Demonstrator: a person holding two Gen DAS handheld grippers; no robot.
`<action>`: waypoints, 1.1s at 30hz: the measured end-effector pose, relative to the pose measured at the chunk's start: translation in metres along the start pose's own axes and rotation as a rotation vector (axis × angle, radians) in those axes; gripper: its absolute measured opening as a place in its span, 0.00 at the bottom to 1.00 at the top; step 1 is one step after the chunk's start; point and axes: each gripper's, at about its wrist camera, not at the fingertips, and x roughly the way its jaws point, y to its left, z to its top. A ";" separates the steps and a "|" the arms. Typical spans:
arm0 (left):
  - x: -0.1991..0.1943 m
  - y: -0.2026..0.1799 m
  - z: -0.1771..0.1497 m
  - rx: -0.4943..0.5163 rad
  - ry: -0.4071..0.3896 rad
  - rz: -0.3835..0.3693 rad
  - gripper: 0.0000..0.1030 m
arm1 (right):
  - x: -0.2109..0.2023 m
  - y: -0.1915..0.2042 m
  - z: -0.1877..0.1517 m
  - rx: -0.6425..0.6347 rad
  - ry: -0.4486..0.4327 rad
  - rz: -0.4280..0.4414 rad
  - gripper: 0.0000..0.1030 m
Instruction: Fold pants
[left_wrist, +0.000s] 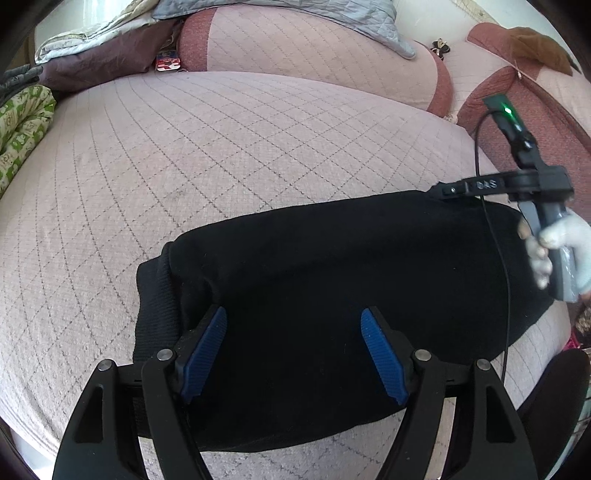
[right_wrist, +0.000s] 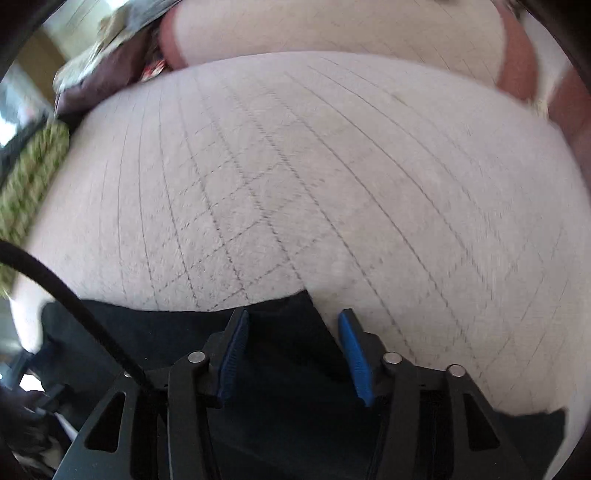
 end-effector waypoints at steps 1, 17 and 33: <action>0.000 0.001 0.000 -0.002 -0.001 -0.009 0.72 | 0.000 0.002 0.004 0.002 0.005 -0.022 0.13; 0.000 -0.003 -0.003 0.003 -0.002 -0.011 0.74 | -0.024 -0.007 0.034 0.023 -0.052 -0.046 0.63; 0.001 -0.011 -0.004 0.046 -0.005 0.024 0.77 | 0.000 -0.002 0.031 -0.004 -0.003 -0.132 0.00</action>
